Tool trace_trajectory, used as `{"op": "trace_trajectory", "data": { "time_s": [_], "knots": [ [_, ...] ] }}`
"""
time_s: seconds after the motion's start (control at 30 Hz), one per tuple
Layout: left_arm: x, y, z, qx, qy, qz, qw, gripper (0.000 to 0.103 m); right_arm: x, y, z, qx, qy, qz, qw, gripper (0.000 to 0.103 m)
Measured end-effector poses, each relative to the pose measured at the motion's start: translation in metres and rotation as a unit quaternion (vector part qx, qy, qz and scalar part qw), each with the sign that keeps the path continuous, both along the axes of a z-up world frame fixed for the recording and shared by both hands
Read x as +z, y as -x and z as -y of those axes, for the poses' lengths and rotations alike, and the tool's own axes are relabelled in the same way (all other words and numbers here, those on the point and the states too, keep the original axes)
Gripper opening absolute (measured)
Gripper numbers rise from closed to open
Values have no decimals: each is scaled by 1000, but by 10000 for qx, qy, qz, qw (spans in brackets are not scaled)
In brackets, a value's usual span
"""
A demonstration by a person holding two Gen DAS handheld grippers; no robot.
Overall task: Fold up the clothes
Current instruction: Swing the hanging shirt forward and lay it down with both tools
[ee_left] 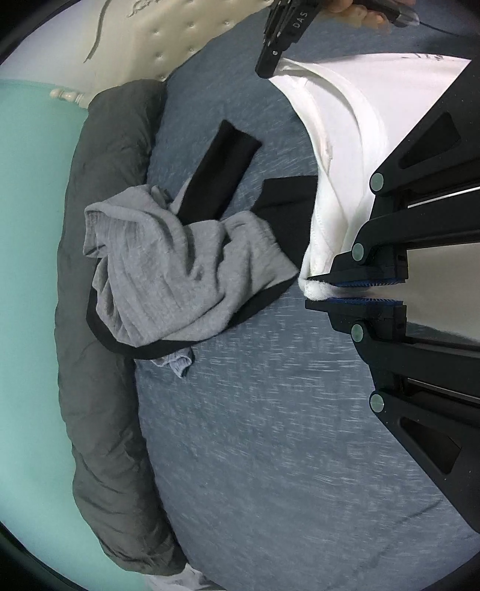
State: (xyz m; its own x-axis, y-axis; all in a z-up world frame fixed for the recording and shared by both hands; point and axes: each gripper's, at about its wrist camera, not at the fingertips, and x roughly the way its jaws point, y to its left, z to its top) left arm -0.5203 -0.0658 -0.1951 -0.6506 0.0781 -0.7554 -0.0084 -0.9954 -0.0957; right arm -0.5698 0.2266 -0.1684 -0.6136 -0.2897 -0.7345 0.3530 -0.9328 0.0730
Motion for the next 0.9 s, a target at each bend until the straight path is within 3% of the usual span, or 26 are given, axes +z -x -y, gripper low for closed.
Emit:
{"op": "trace_trajectory", "data": {
  "time_s": [0.27,0.6,0.63,0.7,0.73,0.77,0.8,0.83,0.87,0.9],
  "knots": [
    [-7,43,3,114,6,113,9999,4,2,38,12,-26,-236,-186,9995,3],
    [-69,59,-1,100,-89,553,9984,6,-69,50,26,284,-173,502,9982,3],
    [-74,59,-2,82,-113,582,9982,8,-76,51,28,343,-165,639,9972,4],
    [-78,55,0,81,-265,591,9979,26,-85,50,31,408,-233,809,9956,5],
    [-78,53,3,78,-366,563,9977,46,-85,47,31,450,-240,761,9958,5],
    [-74,50,7,96,-443,511,9977,56,-82,43,28,459,-165,666,9966,6],
    [-69,46,11,123,-512,450,9976,57,-77,40,22,428,-18,595,9973,8],
    [-64,43,16,149,-581,389,9974,57,-73,37,15,368,132,526,9978,16],
    [-59,39,21,175,-650,328,9972,57,-67,34,6,231,291,462,9982,32],
    [-53,34,25,184,-649,252,9974,57,-62,29,-3,100,456,411,9981,40]
  ]
}}
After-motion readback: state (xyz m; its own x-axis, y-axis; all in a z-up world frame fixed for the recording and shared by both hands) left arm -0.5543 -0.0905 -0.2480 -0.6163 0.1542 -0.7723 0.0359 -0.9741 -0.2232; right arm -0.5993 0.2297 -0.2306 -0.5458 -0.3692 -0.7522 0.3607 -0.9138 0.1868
